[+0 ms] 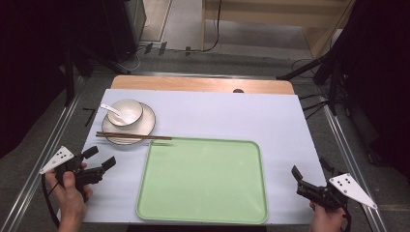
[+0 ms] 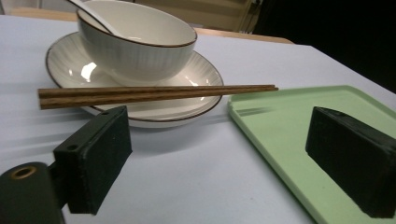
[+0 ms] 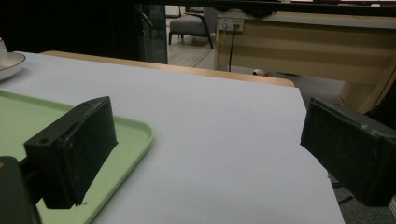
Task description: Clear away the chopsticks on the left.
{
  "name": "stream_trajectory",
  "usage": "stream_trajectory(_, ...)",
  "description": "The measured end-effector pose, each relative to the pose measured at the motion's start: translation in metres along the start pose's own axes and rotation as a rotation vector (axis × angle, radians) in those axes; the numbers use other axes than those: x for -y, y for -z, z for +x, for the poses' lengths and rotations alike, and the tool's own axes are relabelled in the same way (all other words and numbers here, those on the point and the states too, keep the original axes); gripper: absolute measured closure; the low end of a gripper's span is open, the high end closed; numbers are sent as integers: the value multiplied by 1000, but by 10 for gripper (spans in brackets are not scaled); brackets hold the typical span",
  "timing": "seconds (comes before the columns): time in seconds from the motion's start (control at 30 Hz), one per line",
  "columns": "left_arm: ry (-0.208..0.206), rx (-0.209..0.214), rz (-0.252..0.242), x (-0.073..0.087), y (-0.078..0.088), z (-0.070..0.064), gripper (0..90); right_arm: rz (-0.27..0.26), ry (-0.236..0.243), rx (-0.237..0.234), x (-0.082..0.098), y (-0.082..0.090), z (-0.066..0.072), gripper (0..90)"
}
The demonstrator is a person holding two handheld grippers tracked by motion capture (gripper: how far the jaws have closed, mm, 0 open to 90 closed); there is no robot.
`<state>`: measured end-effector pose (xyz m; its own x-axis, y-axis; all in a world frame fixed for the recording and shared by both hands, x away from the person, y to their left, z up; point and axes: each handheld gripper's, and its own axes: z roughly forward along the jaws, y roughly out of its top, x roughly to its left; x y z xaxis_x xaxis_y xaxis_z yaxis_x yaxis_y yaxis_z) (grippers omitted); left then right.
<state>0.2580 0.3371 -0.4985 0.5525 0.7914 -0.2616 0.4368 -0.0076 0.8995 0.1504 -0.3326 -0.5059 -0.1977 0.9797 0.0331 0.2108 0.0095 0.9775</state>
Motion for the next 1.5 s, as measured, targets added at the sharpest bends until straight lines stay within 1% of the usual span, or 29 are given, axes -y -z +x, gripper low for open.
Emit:
stream_trajectory(0.07, 0, -2, 12, -1, -2, -2, 97, -2, -1, -1, 0, 0, 0, 35)
stream_trajectory(0.1, 2, -20, 26, -3, -4, -4, 188, 1, -8, -4, 1, 0, -1, 35)
stream_trajectory(0.13, 3, -32, 38, -4, -7, -6, 188, 1, -8, -4, 1, 0, -1, 35)
stream_trajectory(0.2, 7, -54, 57, -6, -12, -11, 283, 9, -15, 3, 1, 1, -1, 35)
stream_trajectory(0.23, 6, -64, 61, -8, -13, -12, 394, 10, -19, 6, 1, 1, -2, 35)
stream_trajectory(0.27, 4, -43, 74, -12, -18, -15, 596, 10, -30, 3, 2, 2, -3, 35)
stream_trajectory(0.3, 4, -43, 74, -12, -18, -15, 664, 10, -30, 3, 2, 2, -3, 35)
stream_trajectory(0.33, -3, -5, 99, -17, -25, -17, 746, 13, -43, 4, 2, 0, -4, 35)
stream_trajectory(0.4, -13, -10, 113, -20, -31, -21, 857, 15, -43, 5, 1, -1, -2, 35)
stream_trajectory(0.43, -13, -10, 113, -20, -31, -21, 887, 15, -43, 5, 1, -1, -2, 35)
stream_trajectory(0.47, -22, -12, 120, -25, -39, -24, 900, 14, -37, 6, 0, -2, 1, 35)
stream_trajectory(0.5, -22, -12, 120, -25, -39, -24, 900, 10, -33, 4, 0, -2, 2, 36)
stream_trajectory(0.53, -36, -27, 143, -29, -49, -27, 900, 12, -26, 2, -1, -3, 3, 35)
stream_trajectory(0.57, -36, -27, 143, -29, -49, -27, 900, 15, -22, 2, -1, -4, 5, 35)
stream_trajectory(0.6, -47, -41, 173, -32, -59, -27, 900, 20, -13, 1, -1, -5, 6, 35)
stream_trajectory(0.63, -47, -41, 173, -32, -59, -27, 900, 20, -13, 1, -1, -5, 6, 35)
stream_trajectory(0.67, -43, -48, 191, -34, -69, -26, 900, 27, -5, -3, -1, -6, 8, 35)
stream_trajectory(0.7, -43, -48, 191, -34, -69, -26, 900, 27, -5, -3, -1, -6, 8, 35)
stream_trajectory(0.87, -38, -64, 274, -35, -101, -25, 900, 41, -6, -7, 2, -8, 9, 36)
stream_trajectory(0.9, -38, -64, 274, -35, -101, -25, 900, 41, -6, -7, 2, -8, 9, 36)
stream_trajectory(0.93, -29, -87, 282, -33, -109, -25, 900, 47, -5, -6, 3, -9, 9, 36)
stream_trajectory(1.03, -6, -95, 274, -32, -112, -23, 900, 46, -4, -5, 3, -9, 9, 36)
stream_trajectory(1.07, 3, -121, 266, -32, -115, -21, 900, 46, -4, -7, 4, -8, 9, 36)
stream_trajectory(1.1, 3, -121, 266, -32, -115, -21, 900, 46, -4, -7, 4, -8, 9, 36)
stream_trajectory(1.13, -10, -141, 279, -32, -119, -20, 900, 49, -4, -8, 4, -9, 9, 36)
stream_trajectory(1.17, -10, -141, 279, -32, -119, -20, 900, 51, -4, -8, 5, -9, 9, 36)
stream_trajectory(1.2, -34, -150, 292, -34, -124, -21, 900, 53, -5, -10, 5, -9, 8, 36)
stream_trajectory(1.37, -37, -176, 290, -39, -131, -22, 900, 61, -10, -12, 6, -11, 8, 36)
stream_trajectory(1.5, -55, -199, 296, -43, -139, -24, 900, 69, -10, -15, 8, -12, 7, 36)
